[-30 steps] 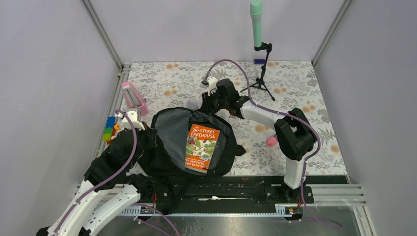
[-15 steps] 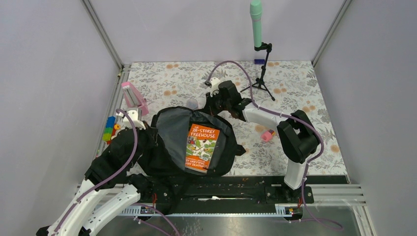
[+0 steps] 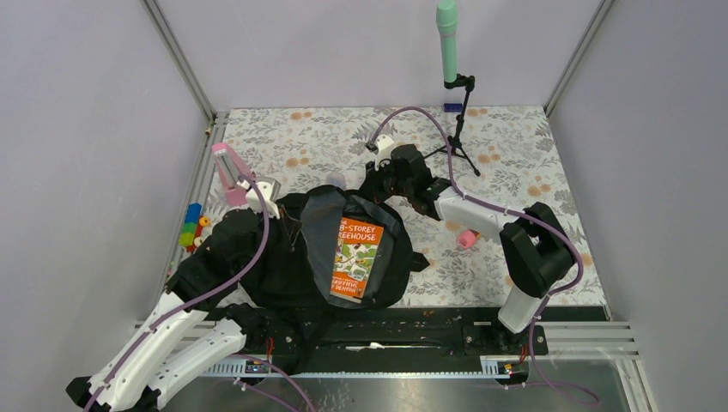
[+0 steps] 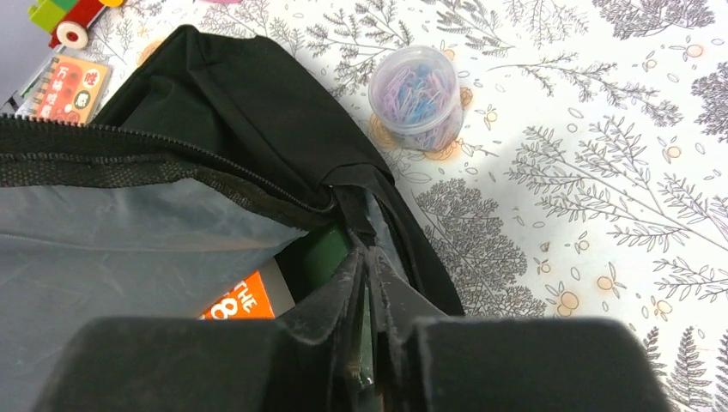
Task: Pack the student bag
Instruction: Adjust the student bag at the center of the board.
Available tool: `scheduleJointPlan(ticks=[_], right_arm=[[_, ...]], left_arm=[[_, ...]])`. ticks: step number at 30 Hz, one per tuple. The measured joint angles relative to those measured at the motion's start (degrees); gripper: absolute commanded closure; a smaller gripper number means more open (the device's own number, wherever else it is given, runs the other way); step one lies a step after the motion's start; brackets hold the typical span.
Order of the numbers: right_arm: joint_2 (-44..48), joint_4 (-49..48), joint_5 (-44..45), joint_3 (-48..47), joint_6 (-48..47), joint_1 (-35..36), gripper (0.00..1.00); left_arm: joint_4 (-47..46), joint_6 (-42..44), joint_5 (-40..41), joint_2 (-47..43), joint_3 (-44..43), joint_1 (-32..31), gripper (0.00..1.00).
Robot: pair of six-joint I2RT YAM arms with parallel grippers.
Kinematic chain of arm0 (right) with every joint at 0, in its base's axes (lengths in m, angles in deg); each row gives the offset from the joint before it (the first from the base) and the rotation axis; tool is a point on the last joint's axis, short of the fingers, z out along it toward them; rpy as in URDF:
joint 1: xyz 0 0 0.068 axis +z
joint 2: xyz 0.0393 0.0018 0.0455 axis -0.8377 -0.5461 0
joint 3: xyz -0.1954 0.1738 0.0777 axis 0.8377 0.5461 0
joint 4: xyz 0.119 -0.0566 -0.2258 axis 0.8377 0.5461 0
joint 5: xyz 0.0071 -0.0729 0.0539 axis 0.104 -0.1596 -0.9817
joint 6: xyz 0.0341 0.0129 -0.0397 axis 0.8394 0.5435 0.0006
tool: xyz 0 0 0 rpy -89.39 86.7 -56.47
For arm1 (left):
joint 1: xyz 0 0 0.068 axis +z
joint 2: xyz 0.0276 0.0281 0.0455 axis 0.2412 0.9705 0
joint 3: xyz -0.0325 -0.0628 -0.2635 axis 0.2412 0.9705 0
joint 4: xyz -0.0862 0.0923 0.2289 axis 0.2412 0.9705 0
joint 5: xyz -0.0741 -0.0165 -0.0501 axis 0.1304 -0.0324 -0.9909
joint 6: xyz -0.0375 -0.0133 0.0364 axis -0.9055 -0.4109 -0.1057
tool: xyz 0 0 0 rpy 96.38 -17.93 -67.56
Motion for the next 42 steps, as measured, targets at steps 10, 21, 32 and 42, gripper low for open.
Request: scheduleJointPlan(ticks=[10, 21, 32, 42], right_arm=[[-0.3, -3.6, -1.6, 3.2, -6.3, 0.0, 0.55], [-0.6, -8.2, -1.8, 5.8, -10.6, 0.6, 0.41], [-0.5, -11.3, 1.5, 8.5, -19.9, 2.6, 0.39], [-1.1, -11.7, 7.3, 7.6, -28.7, 6.3, 0.39]], left_arm=[[-0.2, -0.3, 1.6, -2.1, 0.2, 0.0, 1.0], [0.0, -0.3, 2.0, -1.9, 0.2, 0.0, 1.0], [0.0, -0.3, 2.0, -1.9, 0.2, 0.0, 1.0], [-0.3, -0.6, 1.9, -1.9, 0.2, 0.0, 1.0]])
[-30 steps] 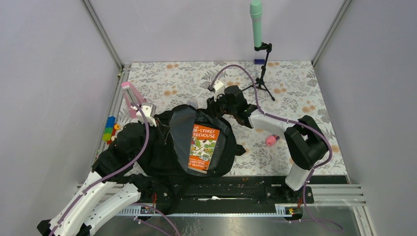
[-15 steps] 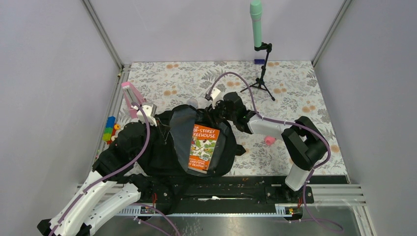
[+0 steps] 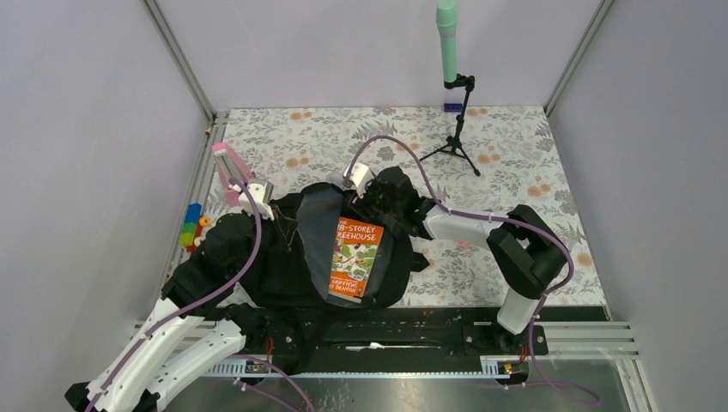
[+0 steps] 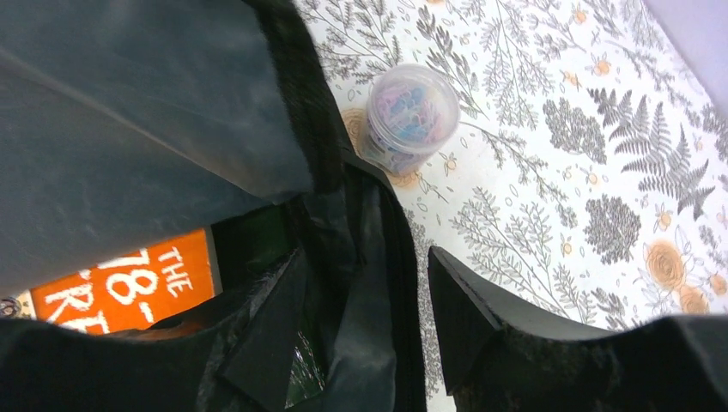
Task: Pack the student bag
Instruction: Adjust the student bag at the center of the board.
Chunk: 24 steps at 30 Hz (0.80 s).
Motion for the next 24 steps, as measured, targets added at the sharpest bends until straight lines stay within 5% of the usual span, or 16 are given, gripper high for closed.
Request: scheduleJointPlan(ticks=[12, 19, 24], right_arm=[[-5.0, 1.8, 3.5, -4.5, -5.5, 2.7, 0.49], [-7.6, 2.3, 7.6, -5.7, -7.5, 2.8, 0.84], [-7.5, 0.9, 10.4, -5.5, -7.3, 3.0, 1.0]], left_arm=[[-0.7, -0.9, -0.5, -0.2, 0.3, 0.0, 1.0], [-1.0, -1.2, -0.7, -0.3, 0.4, 0.0, 1.0], [-1.4, -1.2, -1.0, -0.5, 0.8, 0.0, 1.0]])
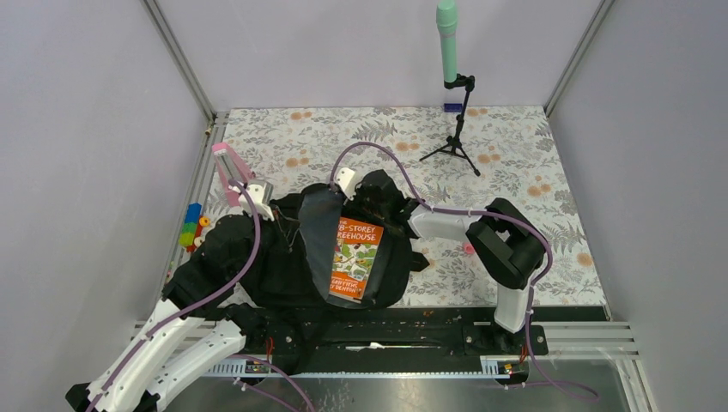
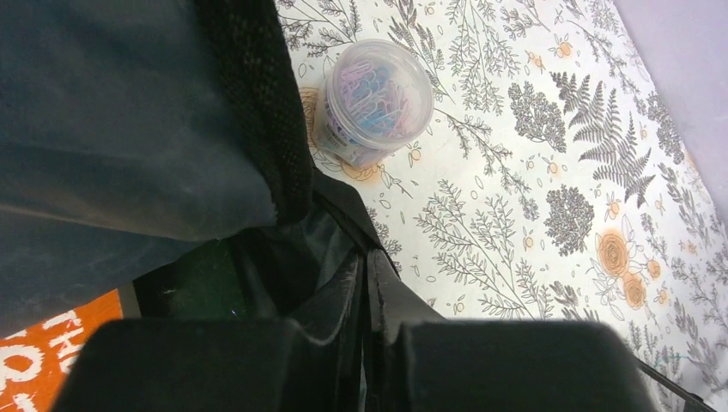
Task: Pack the student bag
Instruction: Adjust the student bag at the center of the board, then zip the student bag at the center of the board.
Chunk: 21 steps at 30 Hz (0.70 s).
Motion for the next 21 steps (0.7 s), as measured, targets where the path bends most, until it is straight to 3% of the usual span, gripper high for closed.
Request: scheduleJointPlan(ticks=[2, 4, 5, 8, 12, 15, 21], right_arm=[[0.2, -0.6, 0.5, 0.5, 0.4, 0.1, 1.0], [0.6, -0.9, 1.4, 1.0, 1.0, 0.2, 1.0], [1.0, -1.1, 1.9, 1.3, 1.4, 0.3, 1.0], [2.5, -1.6, 3.6, 2.3, 2.8, 0.5, 1.0], [4.7, -2.3, 4.9, 3.9, 4.9, 0.6, 1.0], [6.4, -2.8, 5.4, 5.3, 6.5, 0.6, 1.0], [8.5, -3.1, 5.9, 7.2, 9.1, 0.6, 1.0]], left_arm=[[-0.3, 0.1, -0.7, -0.2, 0.4, 0.0, 1.0], [-1.1, 0.6, -2.6, -0.2, 0.7, 0.0, 0.91], [-1.8, 1.0, -4.3, 0.0, 0.8, 0.1, 0.82], [-4.4, 2.7, -11.6, 1.6, 1.0, 0.1, 0.39], [-8.3, 3.3, -23.6, 6.8, 1.0, -0.3, 0.13], [-9.8, 3.4, -28.6, 9.6, 1.0, -1.3, 0.02], [-16.0, 2.9, -32.8, 7.0, 1.0, -1.7, 0.01]])
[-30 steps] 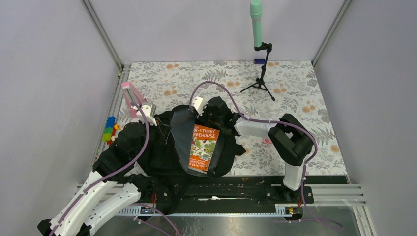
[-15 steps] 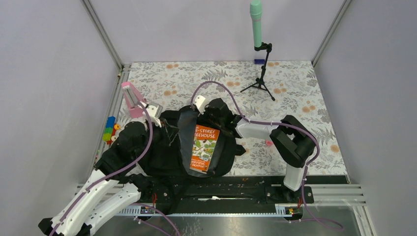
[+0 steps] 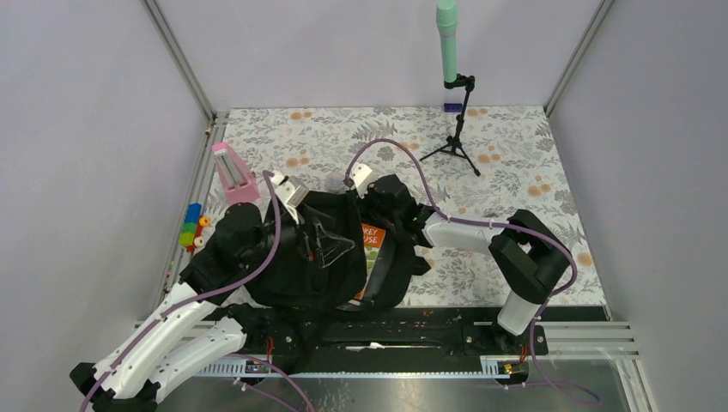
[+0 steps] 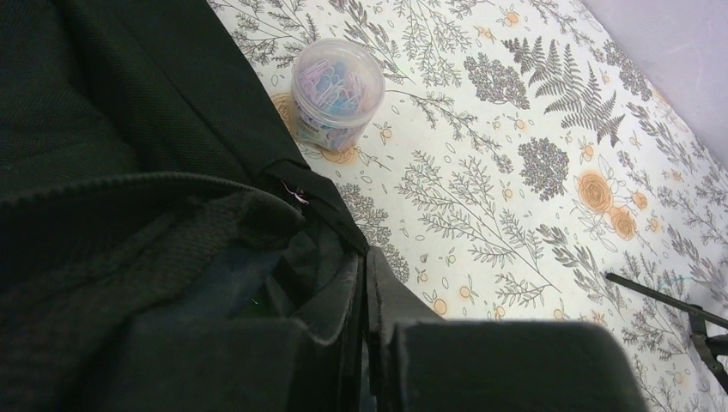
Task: Pack the student bag
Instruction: Zip the student bag at the center of the board.
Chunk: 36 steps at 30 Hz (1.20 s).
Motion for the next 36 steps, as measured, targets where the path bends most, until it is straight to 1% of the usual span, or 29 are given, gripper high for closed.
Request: scheduleJointPlan(ticks=[4, 7, 11, 16, 19, 22, 27, 30, 36], right_arm=[[1.5, 0.0, 0.7, 1.2, 1.0, 0.0, 1.0], [2.4, -0.1, 1.7, 2.2, 1.5, 0.0, 1.0], [3.7, -0.7, 2.3, 4.1, 2.4, 0.0, 1.0], [5.6, -1.1, 3.2, 6.3, 3.8, 0.0, 1.0], [6.6, -1.3, 3.2, 7.2, 4.7, 0.0, 1.0], [7.2, -1.5, 3.1, 8.0, 6.0, -0.2, 1.0], [8.0, -2.5, 1.7, 9.4, 8.4, -0.8, 1.0], [8.7, -2.7, 0.2, 10.1, 9.7, -1.6, 1.0], [9.4, -3.1, -2.0, 11.0, 11.5, -2.6, 1.0]], left_arm=[[-0.7, 0.7, 1.7, 0.1, -1.3, 0.2, 0.01], [0.1, 1.9, 6.4, 2.3, -2.8, 1.4, 0.01], [1.5, 3.3, 11.9, 6.4, -4.2, 6.0, 0.01], [2.4, 6.3, 13.7, 14.7, -6.2, 10.9, 0.01], [4.3, 11.1, 12.9, 21.6, -9.5, 11.9, 0.01], [5.4, 19.9, 9.9, 29.1, -13.1, 12.2, 0.01], [5.6, 32.9, 4.9, 37.6, -13.9, 13.2, 0.01], [4.7, 37.5, 2.3, 40.5, -13.9, 14.4, 0.01], [2.4, 41.1, 0.0, 47.7, -16.2, 15.1, 0.01]])
